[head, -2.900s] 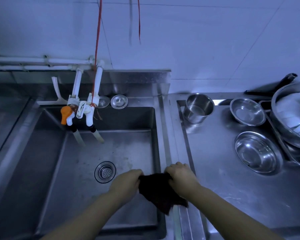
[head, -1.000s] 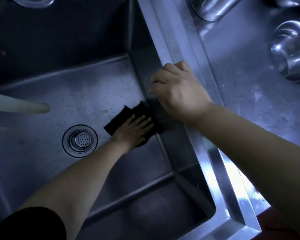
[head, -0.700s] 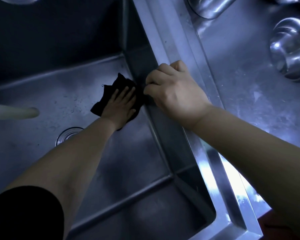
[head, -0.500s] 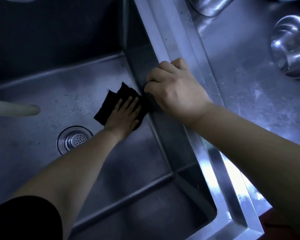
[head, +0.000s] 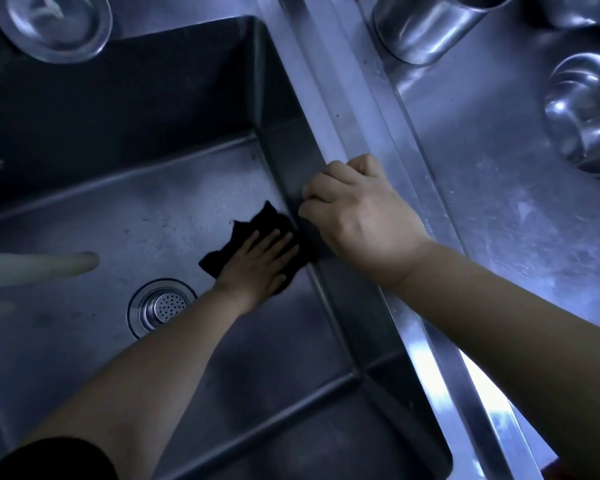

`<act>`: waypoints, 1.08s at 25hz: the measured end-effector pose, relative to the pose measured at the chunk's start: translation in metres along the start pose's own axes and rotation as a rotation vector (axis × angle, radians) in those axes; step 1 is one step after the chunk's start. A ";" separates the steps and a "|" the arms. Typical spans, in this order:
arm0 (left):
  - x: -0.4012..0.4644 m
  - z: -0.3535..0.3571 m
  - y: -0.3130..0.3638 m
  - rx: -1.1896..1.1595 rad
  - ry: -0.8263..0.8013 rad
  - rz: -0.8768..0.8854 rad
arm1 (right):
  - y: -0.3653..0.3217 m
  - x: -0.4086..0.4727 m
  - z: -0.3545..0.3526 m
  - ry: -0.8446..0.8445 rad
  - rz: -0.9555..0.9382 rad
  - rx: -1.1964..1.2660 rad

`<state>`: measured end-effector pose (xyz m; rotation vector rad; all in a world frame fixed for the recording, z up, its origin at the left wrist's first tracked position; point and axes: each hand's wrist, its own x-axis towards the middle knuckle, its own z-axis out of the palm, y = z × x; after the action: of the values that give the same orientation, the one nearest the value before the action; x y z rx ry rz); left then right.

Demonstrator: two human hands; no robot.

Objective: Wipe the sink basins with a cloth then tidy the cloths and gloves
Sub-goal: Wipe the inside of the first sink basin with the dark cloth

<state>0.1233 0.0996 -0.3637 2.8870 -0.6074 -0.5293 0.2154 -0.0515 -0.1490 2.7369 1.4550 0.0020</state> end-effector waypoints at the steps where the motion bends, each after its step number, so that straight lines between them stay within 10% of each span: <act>1: 0.013 -0.006 -0.013 0.009 0.022 -0.048 | 0.000 0.000 0.000 -0.013 0.003 0.002; 13: 0.082 -0.045 -0.103 -0.057 0.106 -0.339 | 0.000 0.001 0.000 -0.068 0.021 0.011; 27: -0.072 0.015 0.064 -0.093 -0.033 -0.056 | -0.003 0.000 0.000 -0.051 0.017 -0.031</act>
<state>0.0329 0.0705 -0.3421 2.8198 -0.4936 -0.5982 0.2128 -0.0496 -0.1487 2.7042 1.4074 -0.0439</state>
